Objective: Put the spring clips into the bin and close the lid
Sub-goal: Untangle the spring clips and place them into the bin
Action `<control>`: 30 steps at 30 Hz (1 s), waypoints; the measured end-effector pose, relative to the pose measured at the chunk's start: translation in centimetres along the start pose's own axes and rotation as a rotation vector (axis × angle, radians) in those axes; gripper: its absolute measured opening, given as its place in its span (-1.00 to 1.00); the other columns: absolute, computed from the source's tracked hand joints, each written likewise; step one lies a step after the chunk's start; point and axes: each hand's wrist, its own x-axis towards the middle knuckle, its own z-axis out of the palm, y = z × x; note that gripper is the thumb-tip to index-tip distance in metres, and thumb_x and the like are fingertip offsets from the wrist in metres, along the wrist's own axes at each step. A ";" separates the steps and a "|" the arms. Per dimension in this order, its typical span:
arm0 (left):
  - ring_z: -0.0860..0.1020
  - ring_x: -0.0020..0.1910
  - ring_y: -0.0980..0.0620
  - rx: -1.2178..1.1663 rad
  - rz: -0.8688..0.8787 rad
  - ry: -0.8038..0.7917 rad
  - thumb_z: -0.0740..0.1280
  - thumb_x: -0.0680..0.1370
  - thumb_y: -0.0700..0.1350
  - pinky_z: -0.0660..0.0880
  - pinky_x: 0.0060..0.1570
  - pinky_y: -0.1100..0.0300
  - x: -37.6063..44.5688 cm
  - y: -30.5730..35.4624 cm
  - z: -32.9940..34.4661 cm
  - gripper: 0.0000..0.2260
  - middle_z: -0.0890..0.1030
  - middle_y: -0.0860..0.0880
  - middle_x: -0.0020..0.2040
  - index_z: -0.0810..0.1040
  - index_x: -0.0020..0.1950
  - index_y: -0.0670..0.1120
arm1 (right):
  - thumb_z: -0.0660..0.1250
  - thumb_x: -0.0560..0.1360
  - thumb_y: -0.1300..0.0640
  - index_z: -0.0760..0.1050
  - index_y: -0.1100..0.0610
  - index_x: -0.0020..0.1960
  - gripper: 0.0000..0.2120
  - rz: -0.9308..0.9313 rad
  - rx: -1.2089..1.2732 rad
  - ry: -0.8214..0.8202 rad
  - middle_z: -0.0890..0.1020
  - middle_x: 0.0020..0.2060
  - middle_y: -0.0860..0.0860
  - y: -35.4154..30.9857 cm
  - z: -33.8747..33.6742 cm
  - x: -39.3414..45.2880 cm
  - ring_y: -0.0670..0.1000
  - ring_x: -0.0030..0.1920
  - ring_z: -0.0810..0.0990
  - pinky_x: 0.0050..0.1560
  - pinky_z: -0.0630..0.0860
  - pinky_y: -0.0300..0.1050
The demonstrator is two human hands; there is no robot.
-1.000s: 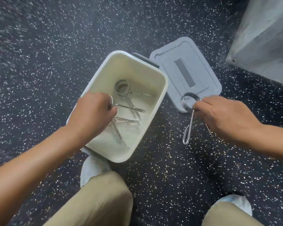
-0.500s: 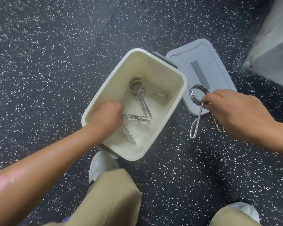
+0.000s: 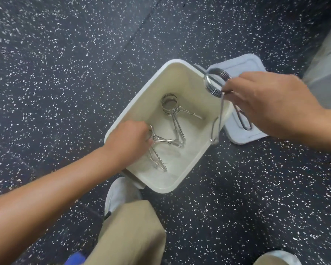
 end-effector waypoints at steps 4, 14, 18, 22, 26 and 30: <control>0.57 -0.13 -0.27 -0.065 -0.010 0.114 0.33 0.57 0.08 0.45 -0.26 0.05 -1.1 0.5 -1.9 -0.73 0.59 -0.16 -0.18 0.54 -0.11 -0.14 | 0.19 0.62 0.04 0.53 0.15 0.02 -0.78 -0.218 -0.032 -0.009 0.57 -0.29 0.09 -1.6 1.4 4.6 0.20 -0.38 0.53 -0.51 0.35 -0.09; 0.57 -0.24 -0.23 -0.118 0.051 0.322 0.31 0.56 0.15 0.54 -0.23 0.01 -1.3 -0.6 -4.4 -0.72 0.60 -0.08 -0.31 0.50 -0.21 -0.02 | 0.18 0.49 0.34 0.47 0.17 0.06 -0.80 -0.267 -0.330 -0.378 0.63 -0.21 0.08 -4.8 8.5 8.8 0.19 -0.22 0.63 -0.40 0.30 -0.06; 0.58 -0.24 -0.23 -0.109 0.072 0.323 0.31 0.57 0.15 0.54 -0.24 0.01 -1.5 -0.8 -4.3 -0.72 0.60 -0.07 -0.31 0.50 -0.21 -0.01 | 0.17 0.49 0.39 0.40 0.18 0.03 -0.82 -0.220 -0.364 -0.500 0.64 -0.15 0.06 -5.2 9.5 8.9 0.19 -0.13 0.66 -0.34 0.32 -0.06; 0.58 -0.24 -0.22 -0.106 0.073 0.312 0.30 0.57 0.16 0.52 -0.27 0.03 -1.7 -1.1 -4.2 -0.72 0.60 -0.06 -0.30 0.50 -0.20 -0.01 | 0.20 0.46 0.43 0.37 0.21 0.09 -0.75 -0.138 -0.334 -0.550 0.56 -0.27 0.03 -5.2 9.6 9.1 0.17 -0.19 0.60 -0.31 0.34 -0.04; 0.59 -0.24 -0.22 -0.101 0.072 0.312 0.30 0.57 0.16 0.55 -0.24 0.00 -1.7 -1.2 -4.2 -0.73 0.61 -0.05 -0.30 0.50 -0.20 0.00 | 0.26 0.42 0.42 0.31 0.22 0.21 -0.61 -0.077 -0.284 -0.511 0.39 -0.38 0.01 -4.9 9.4 8.6 0.14 -0.31 0.48 -0.43 0.30 -0.05; 0.59 -0.27 -0.21 -0.111 0.075 0.298 0.30 0.56 0.16 0.56 -0.25 -0.02 -1.7 -0.9 -4.2 -0.73 0.62 -0.06 -0.29 0.51 -0.20 0.00 | 0.21 0.48 0.28 0.32 0.15 0.02 -0.85 0.005 -0.145 -0.311 0.54 -0.31 0.11 -3.6 8.5 7.7 0.16 -0.39 0.43 -0.45 0.28 -0.08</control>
